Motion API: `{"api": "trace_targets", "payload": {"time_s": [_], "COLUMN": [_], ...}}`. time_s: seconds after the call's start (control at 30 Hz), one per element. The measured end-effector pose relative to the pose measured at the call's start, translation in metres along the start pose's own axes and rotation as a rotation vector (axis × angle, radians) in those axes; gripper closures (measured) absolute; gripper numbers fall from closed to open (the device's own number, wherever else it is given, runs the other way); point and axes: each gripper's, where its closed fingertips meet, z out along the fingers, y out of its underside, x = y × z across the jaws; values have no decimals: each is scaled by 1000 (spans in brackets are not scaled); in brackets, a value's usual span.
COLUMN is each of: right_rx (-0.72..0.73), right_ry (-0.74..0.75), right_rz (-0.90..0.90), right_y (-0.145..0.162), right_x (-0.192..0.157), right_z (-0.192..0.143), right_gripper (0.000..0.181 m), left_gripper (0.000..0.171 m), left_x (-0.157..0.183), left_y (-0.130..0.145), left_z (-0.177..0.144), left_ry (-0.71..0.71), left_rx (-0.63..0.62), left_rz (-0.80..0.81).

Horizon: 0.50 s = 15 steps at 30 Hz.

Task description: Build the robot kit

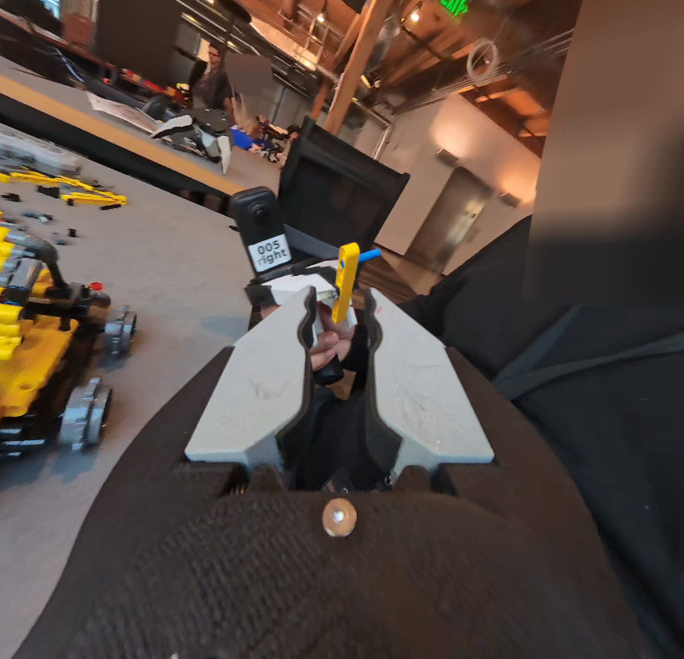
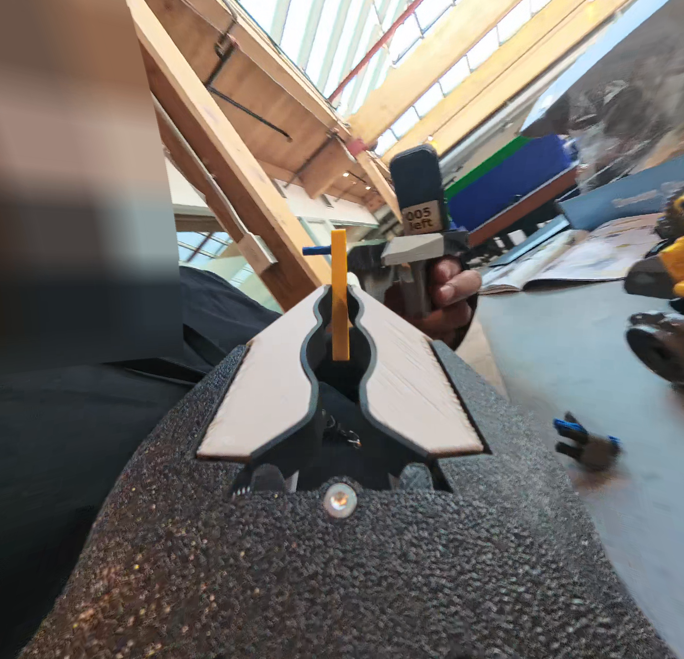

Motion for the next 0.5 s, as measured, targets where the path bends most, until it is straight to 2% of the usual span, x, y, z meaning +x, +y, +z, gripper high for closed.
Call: {"api": "trace_targets", "payload": {"time_s": [0.1,0.27,0.37,0.5], "right_rx": [-2,35,17,-26], "right_ry": [-104,-235,-264,-263], "right_rz": [85,238,270,256], "right_y": [4,5,11,16], "right_x": [-9,-15,-17,-21], "right_z": [7,14,18,21], "right_gripper": [175,174,175,174], "left_gripper": [144,148,164,164], "left_x": [-1,25,29,35], "left_y": [8,5,5,5], "left_z": [5,15,16,16], "left_ry": [13,138,148,152], "left_rx": [-35,-14,-4,21], "left_rz": [-18,1,18,3]}}
